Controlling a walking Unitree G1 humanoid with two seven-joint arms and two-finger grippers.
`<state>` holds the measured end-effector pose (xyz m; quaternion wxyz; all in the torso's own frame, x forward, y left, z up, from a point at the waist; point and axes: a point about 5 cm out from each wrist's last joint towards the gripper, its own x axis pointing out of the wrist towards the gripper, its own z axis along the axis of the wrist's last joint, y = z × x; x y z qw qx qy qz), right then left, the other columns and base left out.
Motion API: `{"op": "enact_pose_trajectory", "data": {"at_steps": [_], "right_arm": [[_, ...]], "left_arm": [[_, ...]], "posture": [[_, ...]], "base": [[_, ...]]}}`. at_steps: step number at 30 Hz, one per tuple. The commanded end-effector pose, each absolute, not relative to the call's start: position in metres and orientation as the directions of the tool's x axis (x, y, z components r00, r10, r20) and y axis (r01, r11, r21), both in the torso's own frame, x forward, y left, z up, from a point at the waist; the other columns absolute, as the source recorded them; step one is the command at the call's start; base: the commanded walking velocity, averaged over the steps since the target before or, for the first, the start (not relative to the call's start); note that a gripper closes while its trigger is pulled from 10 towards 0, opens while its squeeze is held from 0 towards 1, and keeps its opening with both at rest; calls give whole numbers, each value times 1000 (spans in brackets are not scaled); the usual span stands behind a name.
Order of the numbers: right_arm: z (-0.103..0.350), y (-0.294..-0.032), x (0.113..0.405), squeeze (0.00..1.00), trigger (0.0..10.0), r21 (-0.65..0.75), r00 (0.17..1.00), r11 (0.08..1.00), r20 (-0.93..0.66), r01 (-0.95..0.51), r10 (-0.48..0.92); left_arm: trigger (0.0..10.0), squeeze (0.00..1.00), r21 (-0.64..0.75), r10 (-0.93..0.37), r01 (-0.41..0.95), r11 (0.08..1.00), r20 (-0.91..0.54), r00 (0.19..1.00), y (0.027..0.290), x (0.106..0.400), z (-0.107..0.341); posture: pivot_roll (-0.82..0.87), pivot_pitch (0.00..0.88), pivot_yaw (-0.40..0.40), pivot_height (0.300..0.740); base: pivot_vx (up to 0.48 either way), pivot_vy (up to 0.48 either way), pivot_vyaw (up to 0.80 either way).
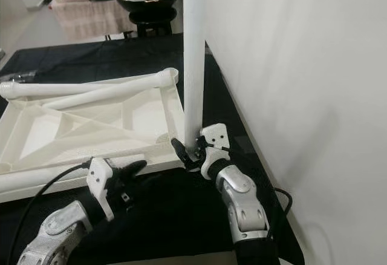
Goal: Building children table
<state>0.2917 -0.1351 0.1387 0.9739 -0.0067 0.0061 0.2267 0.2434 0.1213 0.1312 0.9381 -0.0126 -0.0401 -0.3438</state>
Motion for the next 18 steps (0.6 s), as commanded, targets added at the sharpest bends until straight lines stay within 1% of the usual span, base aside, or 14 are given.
{"op": "enact_pose_trajectory", "data": {"at_steps": [1, 2, 3, 6, 7, 8, 9, 10, 12, 15, 18], "right_arm": [[135, -139, 280, 1000, 10000, 13, 900, 900, -28, -435, 436], [133, -144, 271, 918, 10000, 24, 903, 903, -28, -429, 430], [132, -147, 266, 918, 10000, 30, 903, 904, -27, -427, 428], [132, -147, 266, 918, 10000, 30, 903, 904, -27, -427, 428], [130, -150, 261, 573, 10000, 37, 903, 903, -28, -427, 428], [128, -153, 257, 0, 10000, 47, 902, 902, -29, -430, 432], [128, -155, 254, 0, 10000, 62, 898, 897, -25, -438, 440], [128, -155, 254, 0, 10000, 62, 898, 897, -25, -438, 440], [129, -158, 248, 0, 10000, 78, 892, 890, -14, -449, 452], [130, -159, 246, 0, 10000, 80, 892, 890, -11, -450, 452], [132, -162, 242, 0, 10000, 76, 899, 897, -22, -435, 437]], "left_arm": [[10000, 0, 48, -587, 585, 810, 68, 807, 131, 243, 133], [10000, 0, 76, -541, 536, 841, 71, 838, 137, 244, 137], [10000, 0, 91, -509, 503, 860, 75, 857, 141, 244, 140], [10000, 0, 91, -509, 503, 860, 75, 857, 141, 244, 140], [10000, 0, 113, -478, 469, 876, 79, 875, 146, 244, 143], [10000, 0, 116, -438, 428, 896, 88, 894, 152, 245, 145], [10000, 0, 106, -396, 387, 916, 83, 915, 157, 245, 146], [10000, 0, 106, -396, 387, 916, 83, 915, 157, 245, 146], [10000, 0, 59, -359, 357, 932, 30, 933, 159, 243, 140], [10000, 0, 41, -348, 347, 937, 10, 937, 159, 242, 136], [10000, 0, -10, -284, 284, 959, -17, 959, 156, 241, 128]], "posture": [[-104, 80, 32, 740], [-105, 81, 32, 740], [-105, 81, 32, 740], [-105, 81, 32, 740], [-105, 85, 30, 740], [-103, 88, 32, 740], [-103, 94, 33, 740], [-103, 94, 33, 740], [-109, 100, 31, 740], [-118, 103, 30, 740], [-132, 110, 33, 740]], "base": [[0, 0, 0], [0, 0, 0], [0, 0, 0], [0, 0, 0], [0, 0, 0], [0, 0, 0], [0, 0, 0], [0, 0, 0], [0, 0, 0], [0, 0, 0], [0, 0, 0]]}}
